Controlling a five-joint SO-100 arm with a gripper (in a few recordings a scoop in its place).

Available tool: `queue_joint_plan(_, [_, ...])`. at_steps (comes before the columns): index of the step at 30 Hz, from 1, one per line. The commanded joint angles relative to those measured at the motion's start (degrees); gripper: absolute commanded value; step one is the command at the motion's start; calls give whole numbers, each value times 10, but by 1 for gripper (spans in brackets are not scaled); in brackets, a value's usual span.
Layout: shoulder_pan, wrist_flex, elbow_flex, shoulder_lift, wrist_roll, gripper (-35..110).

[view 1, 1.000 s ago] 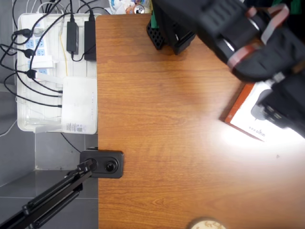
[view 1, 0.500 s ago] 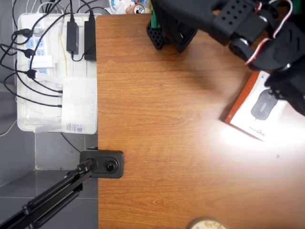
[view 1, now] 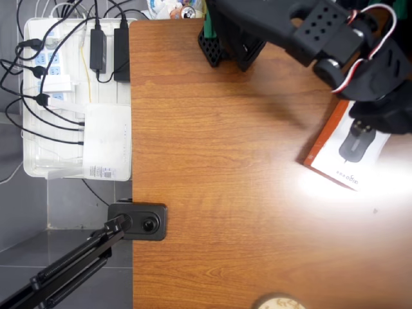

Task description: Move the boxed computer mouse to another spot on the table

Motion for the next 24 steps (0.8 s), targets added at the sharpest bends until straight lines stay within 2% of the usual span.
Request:
queue_joint_plan(1, [-11, 8, -36, -29, -3, 88])
queue_joint_plan(3, [-17, -18, -18, -42, -3, 104])
queue_joint_plan(10, [-22, -45, -11, -124, -4, 105])
queue_joint_plan(24, [-33, -180, 12, -286, -24, 104])
